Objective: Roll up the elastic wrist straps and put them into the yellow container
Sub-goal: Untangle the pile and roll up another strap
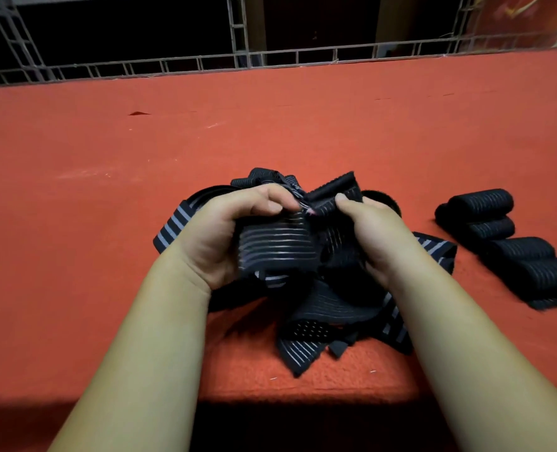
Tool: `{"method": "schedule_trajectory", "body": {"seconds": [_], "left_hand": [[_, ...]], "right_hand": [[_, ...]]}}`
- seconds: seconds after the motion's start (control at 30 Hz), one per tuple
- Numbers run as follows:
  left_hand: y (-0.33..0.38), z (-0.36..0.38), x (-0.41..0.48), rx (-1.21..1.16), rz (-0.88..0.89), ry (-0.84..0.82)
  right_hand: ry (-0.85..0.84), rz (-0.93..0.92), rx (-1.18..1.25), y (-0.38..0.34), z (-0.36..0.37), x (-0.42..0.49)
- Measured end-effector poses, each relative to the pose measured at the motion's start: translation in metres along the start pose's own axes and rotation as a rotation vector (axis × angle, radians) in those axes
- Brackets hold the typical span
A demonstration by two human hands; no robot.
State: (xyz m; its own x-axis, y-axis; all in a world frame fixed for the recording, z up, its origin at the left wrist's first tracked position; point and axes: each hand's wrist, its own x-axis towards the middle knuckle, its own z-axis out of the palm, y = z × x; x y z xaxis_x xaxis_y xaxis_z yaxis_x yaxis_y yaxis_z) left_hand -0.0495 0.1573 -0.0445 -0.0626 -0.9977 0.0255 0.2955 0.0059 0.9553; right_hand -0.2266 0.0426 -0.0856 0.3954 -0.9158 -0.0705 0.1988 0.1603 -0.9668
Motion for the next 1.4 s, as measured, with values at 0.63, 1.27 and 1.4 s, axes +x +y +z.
{"method": "schedule_trajectory", "body": {"seconds": [0.63, 1.27, 1.4], "left_hand": [[-0.009, -0.002, 0.017, 0.616, -0.324, 0.375], [-0.003, -0.020, 0.020, 0.009, 0.094, 0.427], [-0.006, -0.016, 0.025, -0.031, 0.148, 0.500]], "right_hand": [[-0.110, -0.107, 0.290, -0.014, 0.005, -0.022], [-0.123, -0.113, 0.119, -0.005, 0.012, -0.021], [-0.170, -0.105, 0.048, -0.003, 0.013, -0.022]]}}
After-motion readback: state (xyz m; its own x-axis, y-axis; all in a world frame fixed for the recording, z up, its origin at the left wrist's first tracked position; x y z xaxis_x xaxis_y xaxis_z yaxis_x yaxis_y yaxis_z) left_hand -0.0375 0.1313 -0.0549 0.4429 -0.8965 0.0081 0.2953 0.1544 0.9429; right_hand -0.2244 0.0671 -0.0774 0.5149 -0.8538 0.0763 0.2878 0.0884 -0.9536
